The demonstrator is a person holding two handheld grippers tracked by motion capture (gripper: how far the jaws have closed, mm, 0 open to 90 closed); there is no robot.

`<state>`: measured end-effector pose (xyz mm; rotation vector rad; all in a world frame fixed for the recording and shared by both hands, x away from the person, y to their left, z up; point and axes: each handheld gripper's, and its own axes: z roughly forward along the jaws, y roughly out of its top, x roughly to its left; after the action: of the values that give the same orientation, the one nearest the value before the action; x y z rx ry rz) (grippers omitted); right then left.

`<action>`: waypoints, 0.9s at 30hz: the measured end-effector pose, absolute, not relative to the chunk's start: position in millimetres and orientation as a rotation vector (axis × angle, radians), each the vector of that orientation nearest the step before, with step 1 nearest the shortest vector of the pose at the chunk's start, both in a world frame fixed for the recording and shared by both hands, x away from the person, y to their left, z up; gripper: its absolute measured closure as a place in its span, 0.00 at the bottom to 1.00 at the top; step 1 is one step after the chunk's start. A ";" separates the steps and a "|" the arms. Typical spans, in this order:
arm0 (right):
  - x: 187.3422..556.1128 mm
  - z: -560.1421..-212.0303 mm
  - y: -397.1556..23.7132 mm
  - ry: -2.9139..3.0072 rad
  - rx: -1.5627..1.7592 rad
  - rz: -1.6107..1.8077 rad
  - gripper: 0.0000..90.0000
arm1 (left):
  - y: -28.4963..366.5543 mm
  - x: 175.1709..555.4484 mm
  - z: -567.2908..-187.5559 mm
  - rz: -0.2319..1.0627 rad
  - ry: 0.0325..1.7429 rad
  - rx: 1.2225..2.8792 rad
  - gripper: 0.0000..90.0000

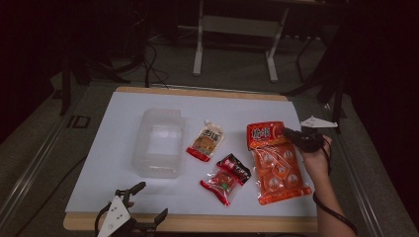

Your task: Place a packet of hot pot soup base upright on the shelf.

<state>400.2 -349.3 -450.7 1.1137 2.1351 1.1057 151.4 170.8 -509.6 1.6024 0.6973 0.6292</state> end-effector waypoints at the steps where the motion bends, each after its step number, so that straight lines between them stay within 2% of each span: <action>1: 400.2 -450.7 -349.3 2.135 1.114 1.106 0.99 | 170.8 151.4 -509.6 0.629 0.697 1.602 0.02; 10: 378.3 -426.3 -348.6 2.102 1.029 1.150 0.99 | 157.7 156.2 -505.6 0.593 0.675 1.614 0.02; 19: 357.2 -406.6 -341.5 2.076 0.940 1.205 0.99 | 148.9 156.1 -500.1 0.626 0.645 1.656 0.04; 27: 322.0 -389.1 -342.5 2.030 0.839 1.271 0.99 | 132.8 160.5 -495.2 0.566 0.651 1.691 0.04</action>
<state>322.0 -342.5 -389.1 0.8391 2.0300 1.2710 160.5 132.8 -495.2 1.6913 0.6513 0.5664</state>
